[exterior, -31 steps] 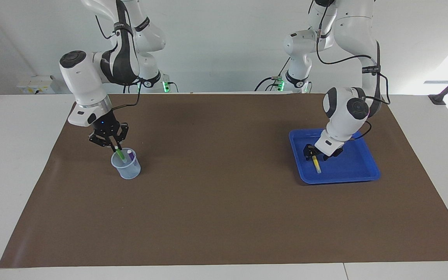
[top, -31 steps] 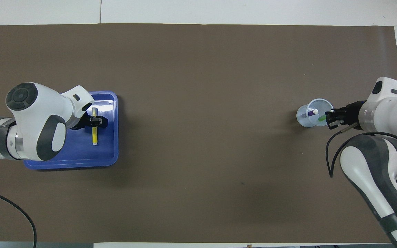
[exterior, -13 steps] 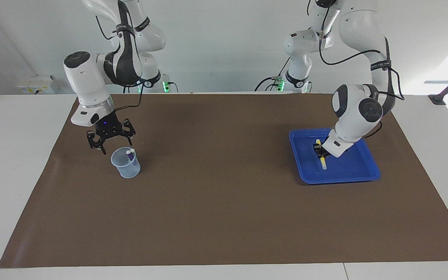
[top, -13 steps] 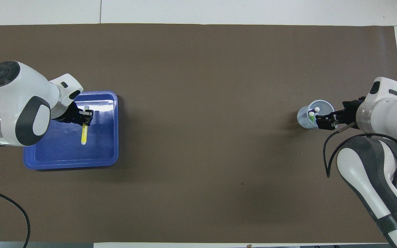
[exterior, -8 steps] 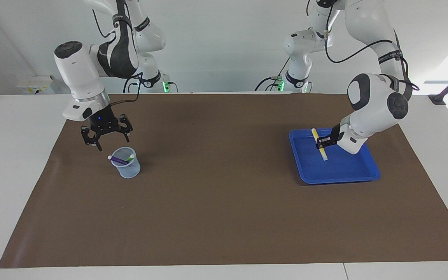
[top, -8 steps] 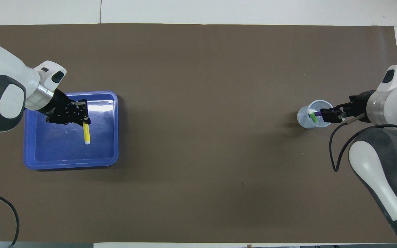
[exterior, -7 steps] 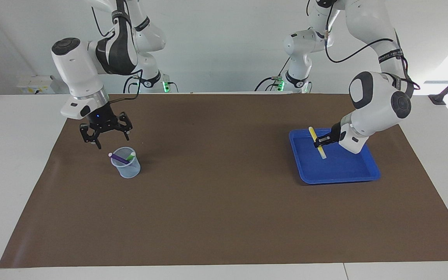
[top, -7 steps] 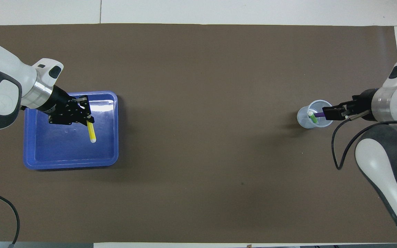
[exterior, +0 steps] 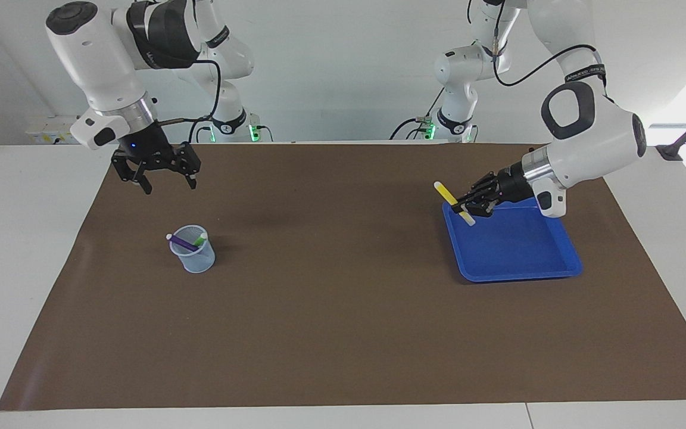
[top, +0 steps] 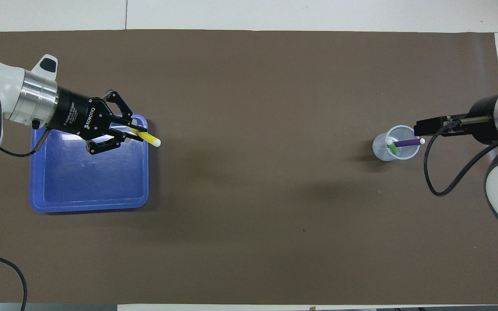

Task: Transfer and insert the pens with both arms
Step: 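Lift the yellow pen toward center while the right gripper reaches it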

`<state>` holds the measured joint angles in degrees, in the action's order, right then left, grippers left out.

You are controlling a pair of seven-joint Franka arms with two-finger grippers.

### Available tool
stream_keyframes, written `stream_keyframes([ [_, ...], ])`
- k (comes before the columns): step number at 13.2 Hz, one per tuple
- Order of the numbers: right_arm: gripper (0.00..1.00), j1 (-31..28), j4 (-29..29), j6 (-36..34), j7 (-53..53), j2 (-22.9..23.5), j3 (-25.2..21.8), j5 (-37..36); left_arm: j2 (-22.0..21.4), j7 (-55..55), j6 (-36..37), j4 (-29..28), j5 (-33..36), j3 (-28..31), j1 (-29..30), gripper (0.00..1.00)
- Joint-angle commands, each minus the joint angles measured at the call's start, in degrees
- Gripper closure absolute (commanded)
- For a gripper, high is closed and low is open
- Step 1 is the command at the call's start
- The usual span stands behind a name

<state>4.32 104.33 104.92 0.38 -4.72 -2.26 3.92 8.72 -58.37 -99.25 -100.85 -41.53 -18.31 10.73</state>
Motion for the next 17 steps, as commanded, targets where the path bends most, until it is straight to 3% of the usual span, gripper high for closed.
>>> stream_keyframes([
  [1,0.00,-0.28,-3.51,-1.91,4.97,2.43,4.34,1.61,-1.16,-8.66,-1.73,-0.84,-6.53,-1.27,-1.14,1.00],
  [6,0.00,-0.19,-4.66,3.61,18.68,3.13,12.88,19.60,-4.14,-16.60,-7.53,-6.54,-17.17,-2.16,-5.97,1.00],
  [8,0.00,-0.19,-4.57,6.68,22.10,3.13,16.56,23.31,-5.19,-17.57,-10.16,-8.74,-21.28,-2.16,-7.91,1.00],
  [11,0.00,-0.10,-4.13,11.52,26.95,3.57,20.97,23.77,-6.78,-17.66,-14.73,-12.34,-25.43,-2.16,-11.95,1.00],
  [17,0.00,1.22,-2.64,16.45,27.13,5.06,23.70,23.68,-8.81,-17.74,-19.84,-16.22,-30.62,-2.16,-16.09,1.00],
])
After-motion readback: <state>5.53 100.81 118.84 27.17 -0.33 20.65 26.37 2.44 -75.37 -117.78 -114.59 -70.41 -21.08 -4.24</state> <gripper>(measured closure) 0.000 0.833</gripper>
